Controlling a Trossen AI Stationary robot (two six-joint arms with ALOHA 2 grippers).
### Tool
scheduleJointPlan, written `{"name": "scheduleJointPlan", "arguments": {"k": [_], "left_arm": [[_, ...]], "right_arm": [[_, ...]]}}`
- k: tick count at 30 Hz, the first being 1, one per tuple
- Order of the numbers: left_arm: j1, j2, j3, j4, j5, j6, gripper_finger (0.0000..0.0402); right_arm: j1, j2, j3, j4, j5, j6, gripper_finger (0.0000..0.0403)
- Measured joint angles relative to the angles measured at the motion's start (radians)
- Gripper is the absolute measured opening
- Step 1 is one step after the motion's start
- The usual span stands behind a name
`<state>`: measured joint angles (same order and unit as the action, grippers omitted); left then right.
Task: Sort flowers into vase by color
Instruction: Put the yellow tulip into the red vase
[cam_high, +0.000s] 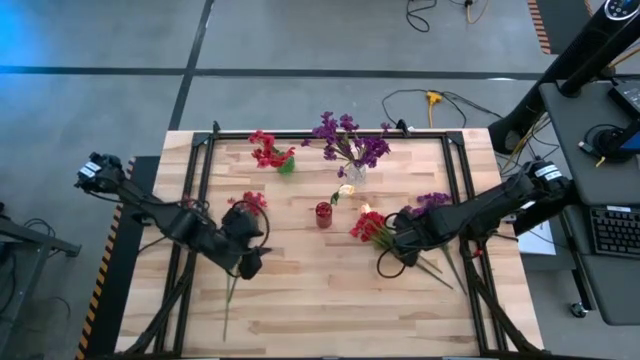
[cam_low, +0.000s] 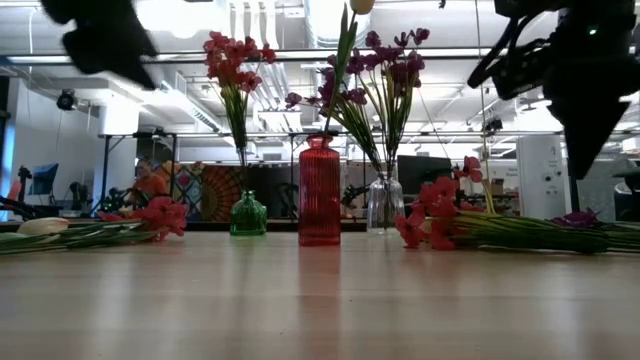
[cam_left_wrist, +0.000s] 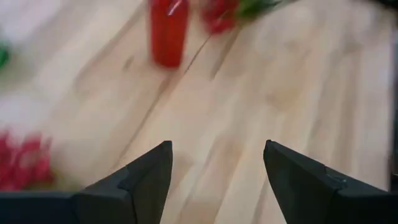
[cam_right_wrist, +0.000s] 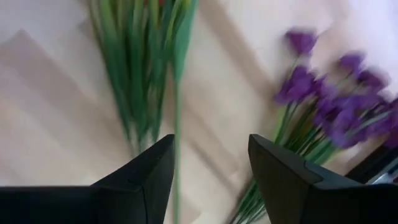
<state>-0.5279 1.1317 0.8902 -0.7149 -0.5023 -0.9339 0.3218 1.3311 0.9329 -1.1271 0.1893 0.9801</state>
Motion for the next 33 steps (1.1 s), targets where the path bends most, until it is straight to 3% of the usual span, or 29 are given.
{"name": "scheduleJointPlan", "arguments": {"k": [3,8,15,27,33], "left_arm": [[0.0,0.035,0.0,-0.072,0.021,-0.122,0.0235],[0.0,0.113,0.0,-0.069,0.037,-0.164,0.0235],[0.009,0.219,0.0,-0.085,0.096,-0.259,0.0235],[0.029,0.297,-0.002,-0.388,0.368,-0.506,0.0207],[0.006,0.296,-0.04,-0.37,0.424,-0.529,0.0198]], "right_arm": [[0.0,0.009,0.0,-0.001,0.078,-0.004,0.0192],[0.0,0.012,0.003,0.014,0.132,-0.049,0.0181],[0.001,0.011,0.005,0.017,0.081,-0.027,0.0173],[0.001,0.011,0.005,0.049,0.103,-0.035,0.0173],[0.001,0.011,0.004,0.063,0.127,-0.042,0.0175]]}}
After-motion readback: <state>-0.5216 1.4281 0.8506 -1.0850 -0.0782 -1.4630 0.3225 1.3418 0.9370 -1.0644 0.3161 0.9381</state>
